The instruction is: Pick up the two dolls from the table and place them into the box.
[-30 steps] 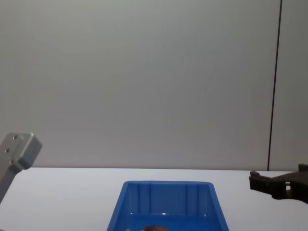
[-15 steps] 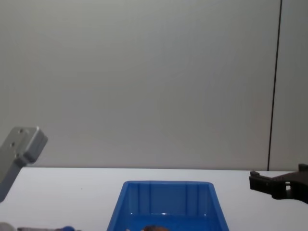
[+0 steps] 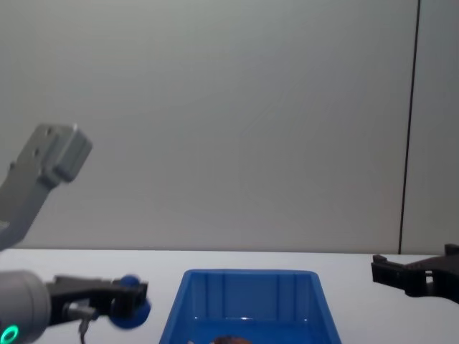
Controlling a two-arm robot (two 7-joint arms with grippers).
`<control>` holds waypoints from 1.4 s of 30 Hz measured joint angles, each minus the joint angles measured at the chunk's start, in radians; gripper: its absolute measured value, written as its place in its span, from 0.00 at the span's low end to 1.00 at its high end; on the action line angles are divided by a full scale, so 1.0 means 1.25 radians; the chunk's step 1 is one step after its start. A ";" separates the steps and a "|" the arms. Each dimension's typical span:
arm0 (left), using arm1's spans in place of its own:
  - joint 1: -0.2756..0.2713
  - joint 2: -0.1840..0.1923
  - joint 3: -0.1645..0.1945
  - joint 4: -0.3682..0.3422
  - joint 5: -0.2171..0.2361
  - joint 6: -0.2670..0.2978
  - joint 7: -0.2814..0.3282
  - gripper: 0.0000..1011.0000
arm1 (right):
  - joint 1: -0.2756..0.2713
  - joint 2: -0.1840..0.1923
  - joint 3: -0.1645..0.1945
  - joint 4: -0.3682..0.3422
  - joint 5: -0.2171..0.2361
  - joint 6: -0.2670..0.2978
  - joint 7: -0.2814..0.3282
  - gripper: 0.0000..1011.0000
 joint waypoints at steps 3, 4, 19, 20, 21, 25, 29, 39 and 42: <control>-0.005 0.000 0.000 -0.008 0.008 -0.005 -0.017 0.20 | 0.000 0.000 0.000 0.000 0.000 0.000 0.000 0.99; -0.009 0.000 0.000 -0.013 0.014 -0.009 -0.031 0.20 | 0.000 0.000 0.000 0.000 0.000 0.000 0.000 0.99; -0.051 -0.013 0.002 -0.017 0.033 -0.057 -0.190 0.31 | 0.000 0.000 0.000 0.000 0.000 0.000 0.000 0.99; -0.053 -0.015 0.002 -0.015 0.033 -0.060 -0.198 0.36 | 0.000 0.000 0.000 0.000 0.000 0.000 0.000 0.99; -0.056 -0.016 0.003 -0.013 0.032 -0.064 -0.209 0.38 | 0.000 0.000 0.000 0.000 0.000 0.000 0.000 0.99; -0.069 -0.023 0.006 -0.001 0.028 -0.079 -0.255 0.50 | 0.000 0.000 0.000 0.000 0.000 0.000 0.000 0.99; -0.085 -0.033 0.009 0.017 0.018 -0.099 -0.312 0.63 | 0.000 0.000 0.000 0.000 0.000 0.000 0.000 0.99; -0.118 -0.056 0.019 0.059 -0.003 -0.135 -0.413 0.94 | 0.000 0.000 0.000 0.000 0.000 0.000 0.000 0.99; -0.124 -0.061 0.021 0.067 -0.008 -0.142 -0.432 0.99 | 0.000 0.000 0.000 0.000 0.000 0.000 0.000 0.99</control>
